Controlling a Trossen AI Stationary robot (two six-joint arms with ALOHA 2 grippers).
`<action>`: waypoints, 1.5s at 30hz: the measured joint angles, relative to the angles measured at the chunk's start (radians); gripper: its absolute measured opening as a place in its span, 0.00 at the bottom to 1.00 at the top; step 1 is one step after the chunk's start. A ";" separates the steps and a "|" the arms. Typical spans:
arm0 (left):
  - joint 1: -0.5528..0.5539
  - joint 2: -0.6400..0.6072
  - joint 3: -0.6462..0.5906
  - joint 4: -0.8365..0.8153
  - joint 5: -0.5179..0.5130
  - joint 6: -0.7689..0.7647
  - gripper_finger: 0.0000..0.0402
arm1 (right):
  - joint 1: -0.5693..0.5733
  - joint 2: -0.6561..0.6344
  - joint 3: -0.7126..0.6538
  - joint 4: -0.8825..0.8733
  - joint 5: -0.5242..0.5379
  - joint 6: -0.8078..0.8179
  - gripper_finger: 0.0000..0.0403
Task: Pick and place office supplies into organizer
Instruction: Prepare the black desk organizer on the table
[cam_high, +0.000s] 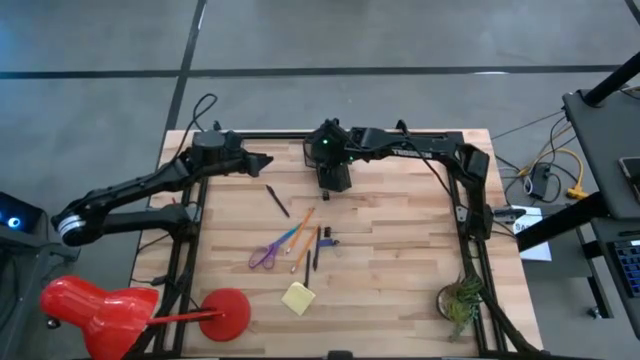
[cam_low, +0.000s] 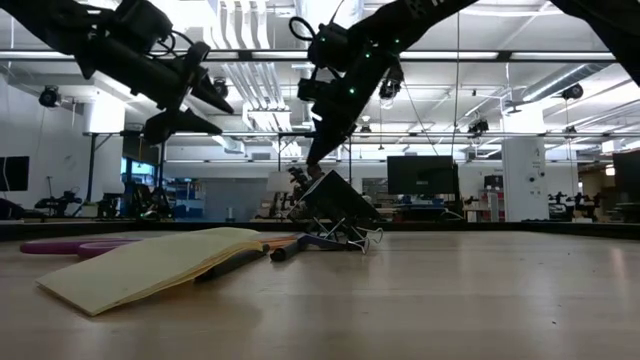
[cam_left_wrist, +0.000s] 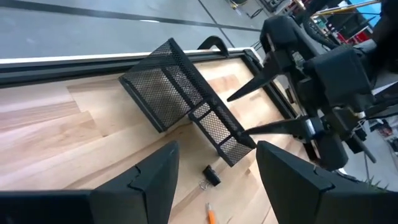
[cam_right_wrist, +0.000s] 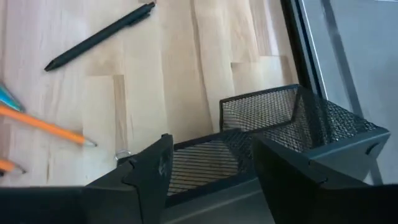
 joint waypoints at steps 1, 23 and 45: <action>0.000 0.004 0.000 0.001 0.000 0.000 0.50 | -0.008 0.000 0.001 0.000 0.000 0.002 0.50; 0.000 0.082 -0.002 0.088 0.000 0.000 0.50 | -0.049 0.015 -0.019 -0.002 -0.052 -0.047 0.20; 0.000 0.082 -0.012 0.085 0.000 -0.001 0.50 | -0.085 0.015 -0.053 0.012 -0.060 0.019 0.06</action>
